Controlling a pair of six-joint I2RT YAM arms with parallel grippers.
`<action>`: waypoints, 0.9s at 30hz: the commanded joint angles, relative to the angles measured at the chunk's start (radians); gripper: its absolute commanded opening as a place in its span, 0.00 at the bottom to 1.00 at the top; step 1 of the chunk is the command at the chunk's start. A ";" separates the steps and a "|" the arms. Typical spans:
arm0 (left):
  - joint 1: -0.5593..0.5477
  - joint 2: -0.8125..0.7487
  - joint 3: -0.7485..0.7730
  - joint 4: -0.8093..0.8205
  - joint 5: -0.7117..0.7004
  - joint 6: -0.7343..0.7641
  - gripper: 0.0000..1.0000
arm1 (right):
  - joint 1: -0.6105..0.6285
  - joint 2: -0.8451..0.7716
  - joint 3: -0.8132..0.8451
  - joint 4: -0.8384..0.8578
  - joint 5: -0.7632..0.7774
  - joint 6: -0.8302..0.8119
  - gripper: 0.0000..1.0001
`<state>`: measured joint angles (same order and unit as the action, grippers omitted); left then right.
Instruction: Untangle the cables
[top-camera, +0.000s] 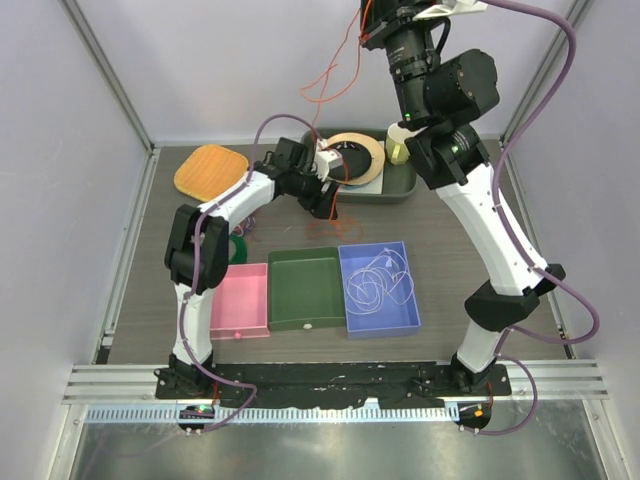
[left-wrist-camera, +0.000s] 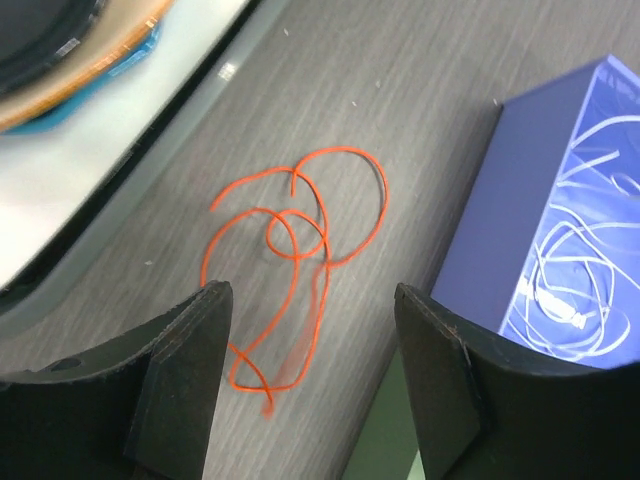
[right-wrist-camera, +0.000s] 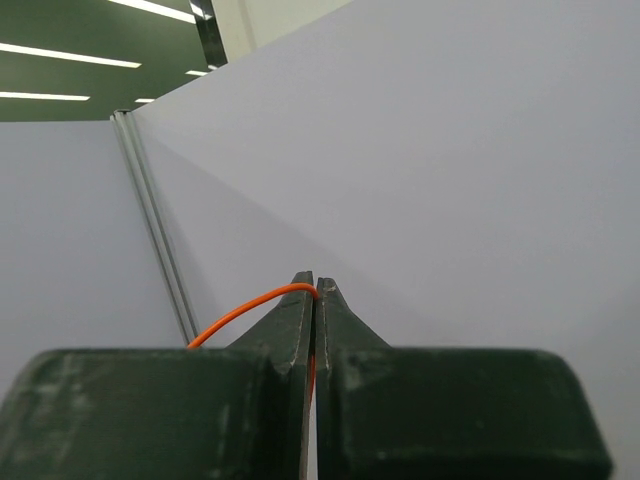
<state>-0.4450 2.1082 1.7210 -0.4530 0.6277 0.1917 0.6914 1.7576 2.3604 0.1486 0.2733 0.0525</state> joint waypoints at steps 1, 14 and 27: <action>0.000 -0.027 0.003 -0.082 0.035 0.054 0.70 | -0.001 -0.052 0.000 0.029 0.010 -0.012 0.01; -0.014 -0.002 -0.064 -0.081 -0.299 -0.120 0.85 | -0.001 -0.156 -0.207 0.080 0.037 -0.074 0.01; -0.054 0.013 -0.069 -0.059 -0.390 -0.186 0.00 | -0.001 -0.326 -0.414 0.147 0.041 -0.103 0.01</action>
<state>-0.4969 2.1296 1.6279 -0.5167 0.2653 0.0349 0.6914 1.5139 1.9728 0.2165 0.3023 -0.0257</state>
